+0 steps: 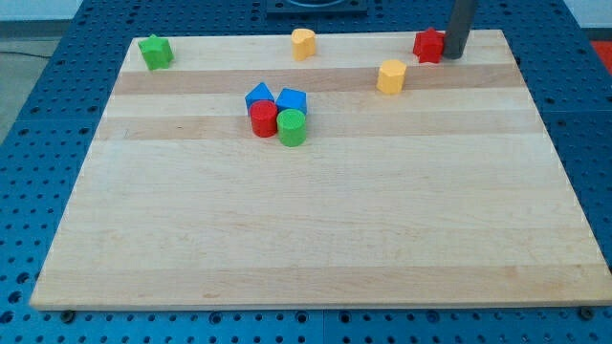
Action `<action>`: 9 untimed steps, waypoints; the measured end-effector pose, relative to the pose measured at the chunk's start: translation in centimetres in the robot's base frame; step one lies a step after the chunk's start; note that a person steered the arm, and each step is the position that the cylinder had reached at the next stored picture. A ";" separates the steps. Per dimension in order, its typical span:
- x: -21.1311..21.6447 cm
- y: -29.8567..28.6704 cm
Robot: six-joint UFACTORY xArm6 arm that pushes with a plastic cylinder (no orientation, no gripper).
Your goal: Move the yellow hexagon parallel down to the green star
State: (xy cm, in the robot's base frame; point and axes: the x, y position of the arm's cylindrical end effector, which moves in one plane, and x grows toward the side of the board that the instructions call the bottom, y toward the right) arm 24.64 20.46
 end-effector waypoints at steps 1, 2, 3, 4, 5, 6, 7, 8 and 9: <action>0.0 -0.1; 3.5 0.0; 5.6 -0.9; 5.5 -2.7; 4.0 -8.2; 4.9 -14.0; 5.2 -12.6; 5.8 -16.8; 5.8 -24.8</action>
State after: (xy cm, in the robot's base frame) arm 30.49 -4.34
